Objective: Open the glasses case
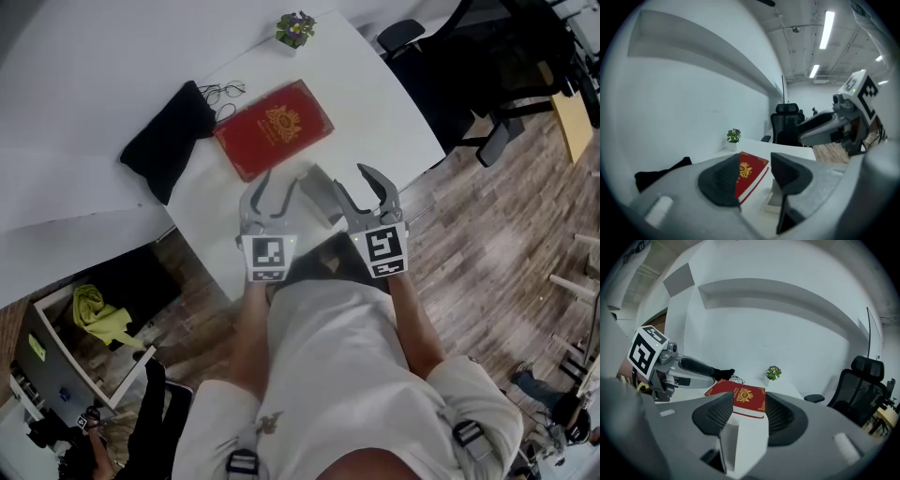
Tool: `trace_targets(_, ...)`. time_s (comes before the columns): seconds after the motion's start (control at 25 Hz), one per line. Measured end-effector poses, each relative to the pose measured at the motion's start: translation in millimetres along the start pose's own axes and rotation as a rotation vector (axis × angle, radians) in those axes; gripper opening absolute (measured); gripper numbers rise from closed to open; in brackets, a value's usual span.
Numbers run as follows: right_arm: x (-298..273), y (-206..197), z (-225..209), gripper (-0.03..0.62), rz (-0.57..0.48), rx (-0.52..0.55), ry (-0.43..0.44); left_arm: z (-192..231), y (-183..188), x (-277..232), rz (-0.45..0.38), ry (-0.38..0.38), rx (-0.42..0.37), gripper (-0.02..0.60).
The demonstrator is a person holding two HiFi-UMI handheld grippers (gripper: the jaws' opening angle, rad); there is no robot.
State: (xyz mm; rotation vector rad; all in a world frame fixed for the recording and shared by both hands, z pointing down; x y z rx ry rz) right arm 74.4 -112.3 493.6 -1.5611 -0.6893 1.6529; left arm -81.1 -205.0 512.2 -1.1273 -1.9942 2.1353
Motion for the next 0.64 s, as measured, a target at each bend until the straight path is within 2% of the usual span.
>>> trace_targets(0.64,0.4,6.0,-14.2,0.202,-0.023,0.054,0.098,-9.2,9.9,12.7,-0.006,0.111,0.028,0.207)
Point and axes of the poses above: the fingertips, and each gripper's own axes: x backward along the fingers, z to its left, y out of its top, the point moved 8 cm from there along x, backward along the fingers, and after that the axes turned 10 degrees about z, right-handed, at the moved point
